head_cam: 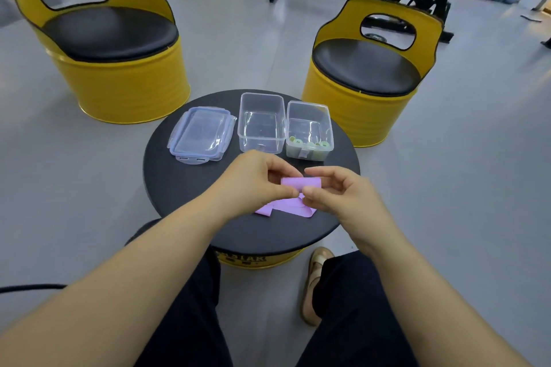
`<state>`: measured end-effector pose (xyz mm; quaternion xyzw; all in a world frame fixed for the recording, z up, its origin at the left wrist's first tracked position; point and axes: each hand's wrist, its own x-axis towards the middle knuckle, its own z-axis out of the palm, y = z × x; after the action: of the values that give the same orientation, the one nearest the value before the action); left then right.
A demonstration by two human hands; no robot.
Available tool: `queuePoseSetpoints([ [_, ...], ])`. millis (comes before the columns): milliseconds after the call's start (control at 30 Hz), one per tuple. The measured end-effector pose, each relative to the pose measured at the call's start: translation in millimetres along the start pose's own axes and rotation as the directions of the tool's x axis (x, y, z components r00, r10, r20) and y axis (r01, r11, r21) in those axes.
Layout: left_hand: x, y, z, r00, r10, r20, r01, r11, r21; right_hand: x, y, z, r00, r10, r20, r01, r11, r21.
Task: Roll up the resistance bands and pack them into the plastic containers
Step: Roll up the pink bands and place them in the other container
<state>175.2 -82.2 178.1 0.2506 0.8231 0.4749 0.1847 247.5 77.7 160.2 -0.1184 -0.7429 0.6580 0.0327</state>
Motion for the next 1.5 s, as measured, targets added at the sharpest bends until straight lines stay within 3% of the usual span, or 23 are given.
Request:
queuePoseSetpoints([
  [167, 18, -30, 10, 0.989, 0.022, -0.143, -0.029, 0.999, -0.046, 29, 16, 8, 0.992, 0.125, -0.035, -0.120, 0.985, 0.125],
  [467, 96, -98, 5, 0.975, -0.065, -0.212, 0.031, 0.986, -0.161, 122, 49, 20, 0.978, 0.206, 0.011, -0.206, 0.976, 0.076],
  [833, 212, -182, -19, 0.978, -0.178, -0.109, 0.162, 0.976, -0.144, 259, 104, 33, 0.967, 0.252, 0.039, -0.245, 0.960, -0.135],
  [900, 228, -198, -27, 0.954, -0.230, -0.192, 0.193, 0.962, -0.195, 281, 109, 33, 0.976, 0.216, 0.013, -0.211, 0.964, -0.164],
  [967, 242, -217, -36, 0.882, -0.281, -0.379, 0.215, 0.954, -0.207, 305, 110, 32, 0.988, 0.154, -0.023, -0.155, 0.958, -0.243],
  [1033, 251, -236, -39, 0.807, -0.355, -0.472, 0.284, 0.934, -0.217, 329, 110, 33, 0.995, 0.094, -0.017, -0.095, 0.941, -0.326],
  [1167, 262, -258, -30, 0.811, -0.408, -0.418, 0.349, 0.913, -0.212, 374, 118, 48, 0.987, 0.128, 0.098, -0.058, 0.848, -0.526],
  [1300, 270, -262, -26, 0.806, -0.390, -0.445, 0.323, 0.920, -0.221, 405, 119, 64, 0.944, 0.191, 0.268, 0.099, 0.613, -0.784],
  [1500, 276, -262, -23, 0.806, -0.387, -0.449, 0.275, 0.915, -0.295, 425, 123, 85, 0.875, 0.269, 0.402, 0.283, 0.391, -0.876],
])
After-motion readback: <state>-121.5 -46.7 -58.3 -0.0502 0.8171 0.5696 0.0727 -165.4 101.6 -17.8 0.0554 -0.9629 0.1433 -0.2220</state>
